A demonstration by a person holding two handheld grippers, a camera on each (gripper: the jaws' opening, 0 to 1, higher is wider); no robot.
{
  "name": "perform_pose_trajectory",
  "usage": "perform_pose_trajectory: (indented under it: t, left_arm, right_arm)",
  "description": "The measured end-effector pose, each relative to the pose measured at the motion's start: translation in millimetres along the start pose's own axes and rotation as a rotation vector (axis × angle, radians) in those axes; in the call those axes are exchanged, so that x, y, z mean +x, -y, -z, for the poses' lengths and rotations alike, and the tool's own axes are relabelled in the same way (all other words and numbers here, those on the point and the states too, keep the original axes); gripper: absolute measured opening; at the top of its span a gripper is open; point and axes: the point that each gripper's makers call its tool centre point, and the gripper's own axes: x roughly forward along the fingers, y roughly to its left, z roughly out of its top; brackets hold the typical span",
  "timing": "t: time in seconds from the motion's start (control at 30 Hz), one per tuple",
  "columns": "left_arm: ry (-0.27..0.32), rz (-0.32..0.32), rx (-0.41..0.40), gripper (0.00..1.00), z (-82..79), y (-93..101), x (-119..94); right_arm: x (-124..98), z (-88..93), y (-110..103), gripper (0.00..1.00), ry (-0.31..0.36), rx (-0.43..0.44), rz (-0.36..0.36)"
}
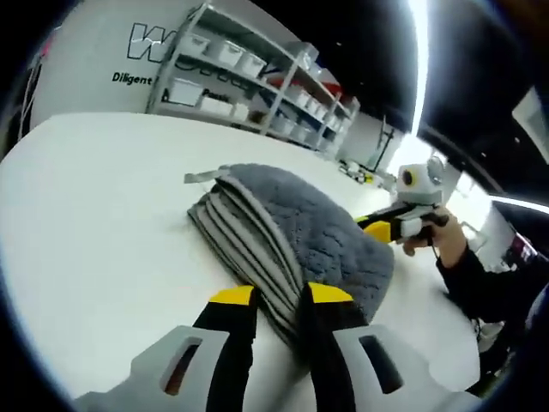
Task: Open the folded towel by lifting each exposed corner and separating the folded layers until the towel lies flat within the target outline without major curled edges
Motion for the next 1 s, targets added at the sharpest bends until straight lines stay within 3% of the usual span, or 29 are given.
perform_pose_trajectory:
  t: [0.43, 0.63, 0.67, 0.7, 0.73, 0.77, 0.83, 0.97, 1.0]
  left_arm:
    - [0.007, 0.009, 0.005, 0.16, -7.6, -7.4, 2.6]
    - [0.011, 0.008, 0.018, 0.15, -20.2, -25.8, 3.0]
    - [0.014, 0.007, 0.037, 0.15, -21.4, -26.5, 2.9]
    - [0.026, 0.002, 0.109, 0.14, -26.0, -27.7, 3.1]
    - [0.024, -0.022, 0.126, 0.13, -27.4, -30.1, 3.1]
    - [0.019, -0.026, 0.125, 0.13, -28.7, -30.0, 4.0]
    - [0.033, -0.049, 0.174, 0.12, -32.0, -28.8, 3.6]
    - [0.034, -0.048, 0.139, 0.12, -34.9, -36.7, 4.7]
    - [0.04, -0.043, 0.124, 0.12, -30.4, -30.3, 3.4]
  right_arm:
    - [1.0, 2.6, -4.1, 0.05, -0.004, -0.027, -0.008]
    - [0.9, 2.1, -5.2, 0.05, 0.007, -0.04, -0.008]
    - [1.0, 1.5, -5.1, 0.04, 0.012, -0.044, -0.007]
    - [0.9, 1.2, -5.0, 0.04, 0.015, -0.048, -0.006]
    - [0.9, 0.9, -5.5, 0.04, 0.019, -0.055, -0.006]
    - [1.1, -1.3, -5.5, 0.04, 0.033, -0.115, -0.003]
    - [0.7, 0.2, -8.3, 0.03, 0.029, -0.121, -0.002]
    - [-1.7, 4.2, -13.4, 0.03, 0.022, -0.15, 0.002]
    - [-2.0, 4.8, -14.0, 0.02, 0.023, -0.151, 0.002]
